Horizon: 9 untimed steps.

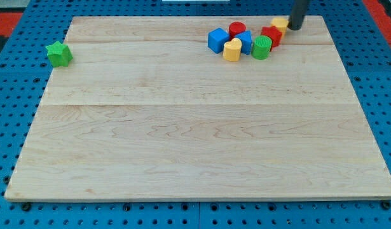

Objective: Place the hexagon between the red blocks

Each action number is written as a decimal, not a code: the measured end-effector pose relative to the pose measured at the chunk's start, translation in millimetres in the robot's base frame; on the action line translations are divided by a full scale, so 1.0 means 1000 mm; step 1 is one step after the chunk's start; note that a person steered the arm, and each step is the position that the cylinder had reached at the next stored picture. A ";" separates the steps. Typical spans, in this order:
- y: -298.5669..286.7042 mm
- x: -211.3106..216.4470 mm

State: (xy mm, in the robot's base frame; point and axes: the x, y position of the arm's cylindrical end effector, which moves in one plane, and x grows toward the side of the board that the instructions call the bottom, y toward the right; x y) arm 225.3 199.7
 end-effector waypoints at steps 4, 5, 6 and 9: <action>-0.093 -0.024; -0.092 -0.017; -0.088 -0.012; -0.297 -0.014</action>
